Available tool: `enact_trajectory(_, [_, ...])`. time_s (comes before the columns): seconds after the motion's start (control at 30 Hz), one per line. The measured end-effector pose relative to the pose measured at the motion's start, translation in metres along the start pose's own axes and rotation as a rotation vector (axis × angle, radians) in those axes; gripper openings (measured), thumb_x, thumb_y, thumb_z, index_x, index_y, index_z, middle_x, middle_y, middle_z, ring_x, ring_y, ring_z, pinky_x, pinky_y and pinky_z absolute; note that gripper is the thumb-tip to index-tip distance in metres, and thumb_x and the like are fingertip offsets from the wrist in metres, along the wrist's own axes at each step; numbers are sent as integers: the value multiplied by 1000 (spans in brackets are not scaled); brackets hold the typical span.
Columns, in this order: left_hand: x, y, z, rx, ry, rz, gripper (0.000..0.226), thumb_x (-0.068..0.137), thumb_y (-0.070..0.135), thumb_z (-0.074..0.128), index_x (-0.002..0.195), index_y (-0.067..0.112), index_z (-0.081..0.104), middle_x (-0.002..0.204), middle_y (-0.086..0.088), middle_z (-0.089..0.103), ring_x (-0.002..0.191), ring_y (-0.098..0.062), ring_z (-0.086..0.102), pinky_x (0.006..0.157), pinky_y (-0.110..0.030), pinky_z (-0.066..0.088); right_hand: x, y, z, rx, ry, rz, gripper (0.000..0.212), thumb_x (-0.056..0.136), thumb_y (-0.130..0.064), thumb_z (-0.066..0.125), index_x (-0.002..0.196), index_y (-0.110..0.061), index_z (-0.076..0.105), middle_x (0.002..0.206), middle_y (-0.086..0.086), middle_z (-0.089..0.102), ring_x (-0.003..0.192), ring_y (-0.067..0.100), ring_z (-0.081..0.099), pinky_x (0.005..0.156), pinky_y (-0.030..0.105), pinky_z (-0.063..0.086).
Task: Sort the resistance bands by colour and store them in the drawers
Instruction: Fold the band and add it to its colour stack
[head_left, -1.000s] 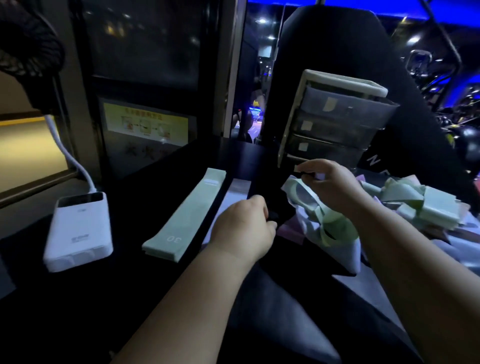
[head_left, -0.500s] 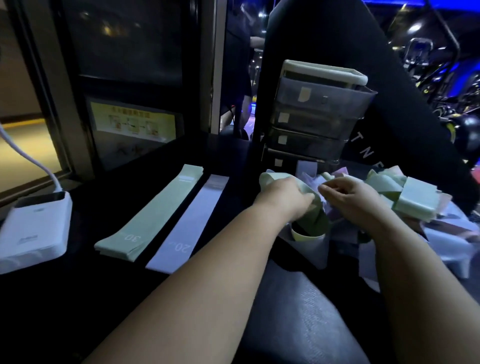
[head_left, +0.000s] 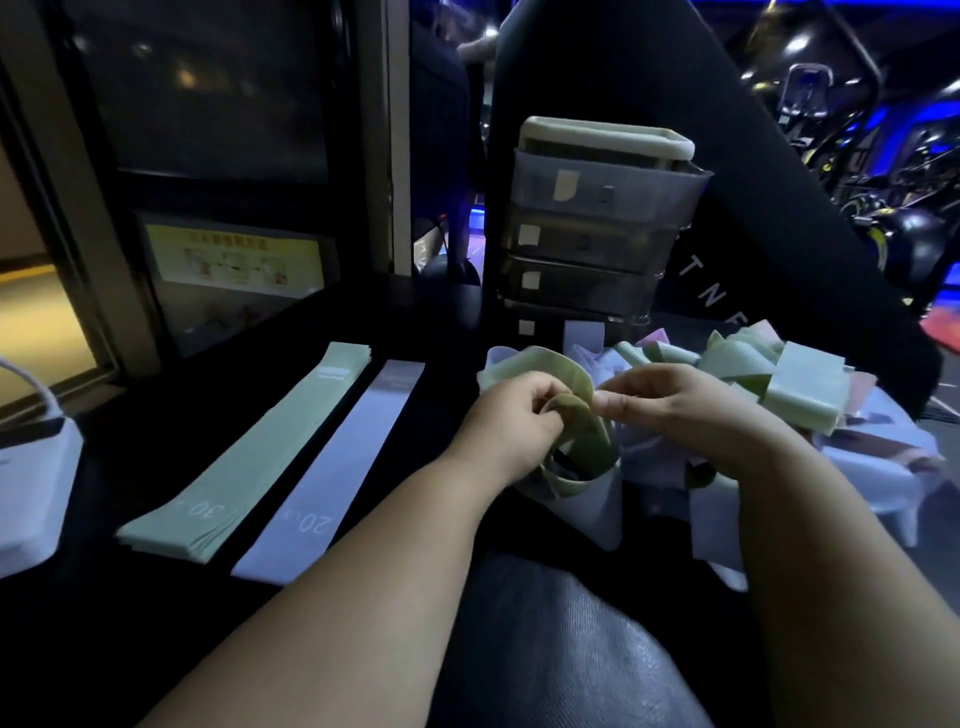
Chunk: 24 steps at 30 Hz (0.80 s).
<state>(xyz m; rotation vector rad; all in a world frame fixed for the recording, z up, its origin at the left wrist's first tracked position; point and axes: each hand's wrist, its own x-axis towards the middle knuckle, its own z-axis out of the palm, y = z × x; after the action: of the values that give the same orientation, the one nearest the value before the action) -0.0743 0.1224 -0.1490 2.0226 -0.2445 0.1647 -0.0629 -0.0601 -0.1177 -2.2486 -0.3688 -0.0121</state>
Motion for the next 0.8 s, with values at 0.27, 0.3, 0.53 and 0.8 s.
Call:
enact_trajectory(0.27, [1, 0, 0, -58, 212, 112, 20, 81, 18, 75, 98, 19, 63, 91, 8, 66, 79, -6, 62, 69, -19, 50, 8, 2, 7, -1, 176, -174, 29, 89, -34, 65, 83, -6, 66, 73, 14, 58, 72, 18, 48, 70, 42, 44])
enact_trajectory(0.3, [1, 1, 0, -24, 251, 132, 27, 78, 18, 78, 99, 18, 61, 95, 7, 64, 78, -4, 59, 67, -17, 48, 7, -1, 7, 70, 192, -171, 34, 86, -39, 63, 84, -5, 63, 74, 11, 57, 73, 18, 49, 73, 47, 47])
enact_trajectory(0.53, [4, 1, -7, -46, 161, 215, 90, 64, 37, 88, 140, 31, 39, 139, 11, 43, 127, -2, 38, 103, -23, 33, -7, -21, 3, 528, 216, -287, 21, 86, -40, 65, 76, -21, 67, 66, -7, 54, 64, 6, 51, 62, 22, 44])
enact_trajectory(0.8, [-9, 11, -10, -188, -124, 187, 18, 84, 19, 75, 97, 23, 63, 72, 23, 65, 66, 9, 59, 57, -7, 42, -8, -26, 2, 690, 458, -314, 19, 87, -36, 68, 79, -19, 65, 66, -6, 55, 64, 7, 49, 58, 23, 40])
